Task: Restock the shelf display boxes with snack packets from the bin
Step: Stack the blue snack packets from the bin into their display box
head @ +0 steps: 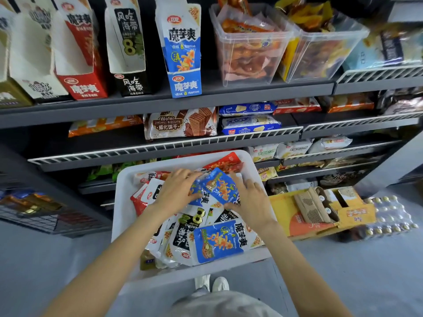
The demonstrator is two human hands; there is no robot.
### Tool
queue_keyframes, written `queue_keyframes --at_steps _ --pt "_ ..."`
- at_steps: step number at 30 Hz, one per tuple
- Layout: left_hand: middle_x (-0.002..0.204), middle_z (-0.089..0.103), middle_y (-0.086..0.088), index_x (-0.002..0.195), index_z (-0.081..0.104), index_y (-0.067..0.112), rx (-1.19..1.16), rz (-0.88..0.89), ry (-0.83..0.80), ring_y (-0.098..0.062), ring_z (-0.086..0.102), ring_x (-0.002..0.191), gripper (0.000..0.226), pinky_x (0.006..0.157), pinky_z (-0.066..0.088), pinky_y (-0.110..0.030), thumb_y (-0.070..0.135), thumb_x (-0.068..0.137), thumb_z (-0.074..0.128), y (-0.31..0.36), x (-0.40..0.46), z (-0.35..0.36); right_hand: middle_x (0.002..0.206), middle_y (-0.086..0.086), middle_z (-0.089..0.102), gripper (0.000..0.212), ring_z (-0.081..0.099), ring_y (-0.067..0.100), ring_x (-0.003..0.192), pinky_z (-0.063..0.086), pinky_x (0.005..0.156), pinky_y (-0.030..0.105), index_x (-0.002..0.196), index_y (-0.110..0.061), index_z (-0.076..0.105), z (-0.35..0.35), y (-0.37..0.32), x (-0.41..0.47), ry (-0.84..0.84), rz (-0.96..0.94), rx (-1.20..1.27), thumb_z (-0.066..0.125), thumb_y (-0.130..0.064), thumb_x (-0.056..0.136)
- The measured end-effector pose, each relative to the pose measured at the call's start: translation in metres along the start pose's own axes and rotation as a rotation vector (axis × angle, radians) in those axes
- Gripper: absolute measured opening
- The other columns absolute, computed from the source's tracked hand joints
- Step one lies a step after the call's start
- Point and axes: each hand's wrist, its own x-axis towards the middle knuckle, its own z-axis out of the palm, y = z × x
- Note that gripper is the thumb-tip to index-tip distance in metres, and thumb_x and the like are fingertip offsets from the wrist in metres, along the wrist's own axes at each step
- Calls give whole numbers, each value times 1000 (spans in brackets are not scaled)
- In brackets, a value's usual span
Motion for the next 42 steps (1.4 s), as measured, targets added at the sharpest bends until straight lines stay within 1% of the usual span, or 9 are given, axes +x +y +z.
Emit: queue_keyframes --at_steps 11,15,20,22,24,28,35,39,42 --pt "126 59 -3 131 45 19 -109 -163 111 -23 60 105 50 75 43 -31 47 90 55 4 -30 -3 117 9 56 41 61 30 96 50 69 37 128 -11 45 -5 16 4 199 -19 255 60 -22 92" --pt "129 58 -3 133 43 19 -152 -238 78 -23 61 103 52 73 43 -32 47 91 54 4 -34 -4 84 9 66 31 57 25 62 40 51 29 122 -13 54 -4 23 2 346 -1 257 59 -22 93" --pt "120 63 -3 131 47 20 -381 -343 73 -21 61 72 48 68 49 -33 44 90 56 2 -33 -4 96 -7 66 23 59 3 83 43 65 11 107 -14 64 -21 43 -1 23 -113 672 67 -25 87" --pt "118 65 -4 130 48 20 -398 -357 103 -24 63 85 46 74 50 -37 42 91 57 1 -34 -4 93 -10 64 20 58 -2 71 43 61 19 104 -14 64 -20 50 -3 -41 -180 562 65 -26 88" --pt "121 64 -4 131 48 20 -384 -390 135 -27 62 99 46 79 50 -38 41 91 57 -4 -37 -5 93 -4 66 22 60 11 64 47 56 34 109 -13 61 -20 53 -5 93 -130 500 62 -25 90" --pt "118 65 -5 133 49 22 -360 -424 168 -27 62 93 46 68 44 -32 38 91 59 -14 -46 -3 87 4 67 22 52 19 54 38 45 28 110 -11 59 -25 52 -8 317 -109 459 61 -23 91" --pt "100 65 10 115 57 20 -837 -461 352 -9 63 91 23 72 52 -22 18 93 58 -11 -57 -17 110 -3 68 25 61 9 99 51 78 28 107 -17 63 -27 33 -11 -147 -213 546 70 -28 85" --pt "91 67 14 99 58 28 -1028 -301 455 3 65 77 17 62 52 -15 13 91 61 2 -55 -45 106 -8 66 29 56 2 73 42 69 21 110 -26 68 -53 9 5 -80 -308 416 73 -31 81" --pt "96 68 10 101 58 26 -999 -198 531 -2 67 80 17 63 53 -17 13 92 60 5 -45 -72 108 -13 65 34 54 -2 93 40 82 12 115 -26 67 -95 -7 28 12 -463 401 72 -20 82"
